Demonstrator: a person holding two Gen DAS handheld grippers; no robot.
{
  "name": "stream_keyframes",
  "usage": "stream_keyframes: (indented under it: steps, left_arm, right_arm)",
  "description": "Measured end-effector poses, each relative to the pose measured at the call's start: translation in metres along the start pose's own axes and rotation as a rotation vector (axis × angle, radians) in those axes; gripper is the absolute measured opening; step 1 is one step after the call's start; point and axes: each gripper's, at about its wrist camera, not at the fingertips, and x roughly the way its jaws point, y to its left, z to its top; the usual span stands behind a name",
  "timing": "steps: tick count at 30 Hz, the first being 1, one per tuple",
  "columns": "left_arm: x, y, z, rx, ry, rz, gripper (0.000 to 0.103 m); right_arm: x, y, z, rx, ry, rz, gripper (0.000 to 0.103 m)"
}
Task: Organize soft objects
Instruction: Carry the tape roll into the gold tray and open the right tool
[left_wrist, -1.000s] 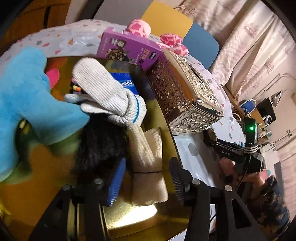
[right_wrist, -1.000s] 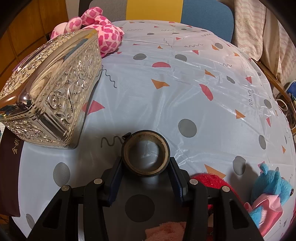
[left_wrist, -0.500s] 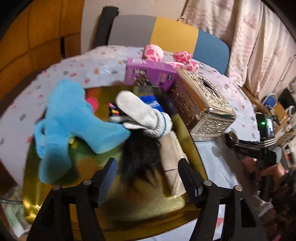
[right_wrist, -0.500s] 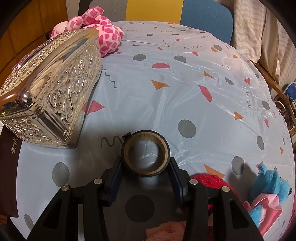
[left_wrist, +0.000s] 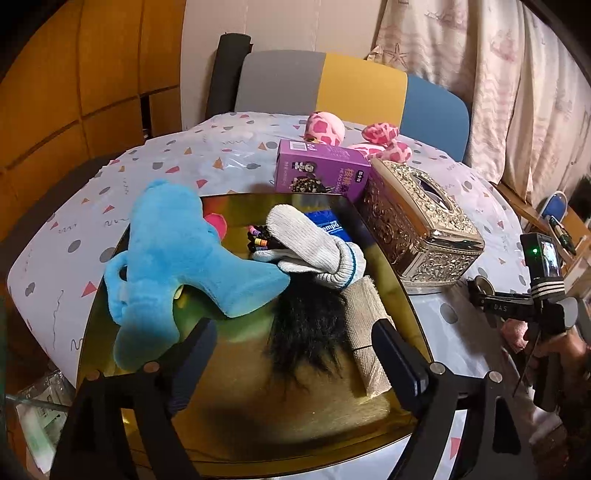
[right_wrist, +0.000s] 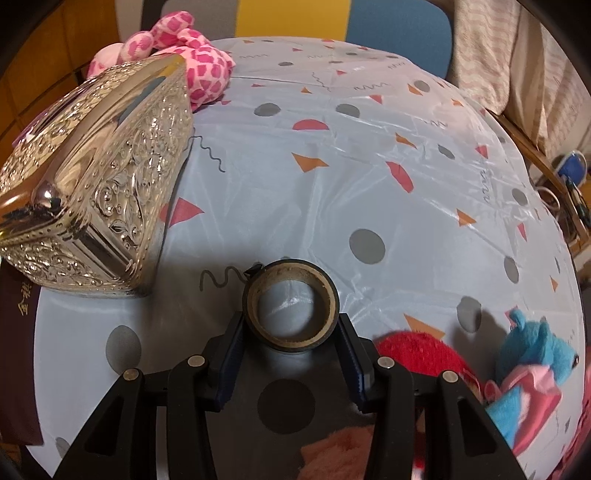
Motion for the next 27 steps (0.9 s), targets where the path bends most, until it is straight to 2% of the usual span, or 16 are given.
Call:
stream_keyframes:
  steps: [6,16,22,27]
  left_arm:
    - [-0.001,0.008,-0.001,-0.017,-0.008,0.004,0.086]
    - [-0.001,0.02,-0.006,-0.054,-0.002,0.002,0.09]
    - [-0.002,0.039,-0.004,-0.109,-0.002,0.002,0.09]
    - [-0.009,0.057,-0.001,-0.152,-0.032,0.041,0.092]
  right_arm:
    - [-0.01,0.004,-0.009,0.07,0.03,0.027,0.047]
    - [-0.027,0.02,-0.031,0.07,0.055,0.093,0.047]
    - [-0.069,0.034,-0.039,0.053,-0.053,0.173,0.047]
    - [-0.114,0.078,-0.035,-0.065,-0.165,0.295,0.047]
